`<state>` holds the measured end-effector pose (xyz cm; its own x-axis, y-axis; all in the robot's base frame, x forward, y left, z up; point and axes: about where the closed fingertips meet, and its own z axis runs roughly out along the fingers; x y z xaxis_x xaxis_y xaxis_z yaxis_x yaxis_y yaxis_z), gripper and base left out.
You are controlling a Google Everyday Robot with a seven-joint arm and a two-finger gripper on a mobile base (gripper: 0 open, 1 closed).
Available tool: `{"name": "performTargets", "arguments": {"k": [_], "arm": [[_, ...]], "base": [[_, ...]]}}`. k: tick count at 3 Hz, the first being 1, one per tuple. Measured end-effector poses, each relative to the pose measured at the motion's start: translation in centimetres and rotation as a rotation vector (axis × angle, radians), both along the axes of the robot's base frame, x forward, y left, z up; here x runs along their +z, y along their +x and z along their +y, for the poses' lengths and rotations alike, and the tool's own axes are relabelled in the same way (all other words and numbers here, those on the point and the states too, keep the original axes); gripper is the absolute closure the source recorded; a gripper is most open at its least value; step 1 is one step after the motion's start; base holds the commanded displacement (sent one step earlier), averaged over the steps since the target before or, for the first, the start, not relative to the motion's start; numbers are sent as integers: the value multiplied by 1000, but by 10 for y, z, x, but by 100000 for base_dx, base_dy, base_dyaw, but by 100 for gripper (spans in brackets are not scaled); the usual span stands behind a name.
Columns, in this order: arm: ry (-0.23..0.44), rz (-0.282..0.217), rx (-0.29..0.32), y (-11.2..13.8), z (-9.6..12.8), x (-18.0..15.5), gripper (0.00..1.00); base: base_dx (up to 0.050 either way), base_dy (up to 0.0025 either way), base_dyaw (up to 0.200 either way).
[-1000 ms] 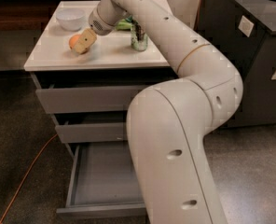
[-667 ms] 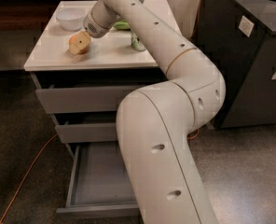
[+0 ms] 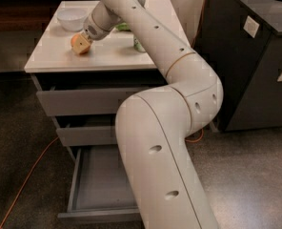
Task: Place orange into bottom drawer
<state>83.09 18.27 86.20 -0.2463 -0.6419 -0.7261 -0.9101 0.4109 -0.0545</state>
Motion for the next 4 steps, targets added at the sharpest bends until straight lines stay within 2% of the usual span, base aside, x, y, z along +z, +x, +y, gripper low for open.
{"name": "performTargets", "arguments": {"k": [1,2,3,4], "arm": [[20,-53,19,-20,-8,23,95],[70,-165,24,-58,-28,81,100],[97,-226,56,-117,-44,115,100],[21,-96,102,-185,-58,48,100]], "base": [[0,0,0],[0,0,0],[0,0,0],[0,0,0]]}}
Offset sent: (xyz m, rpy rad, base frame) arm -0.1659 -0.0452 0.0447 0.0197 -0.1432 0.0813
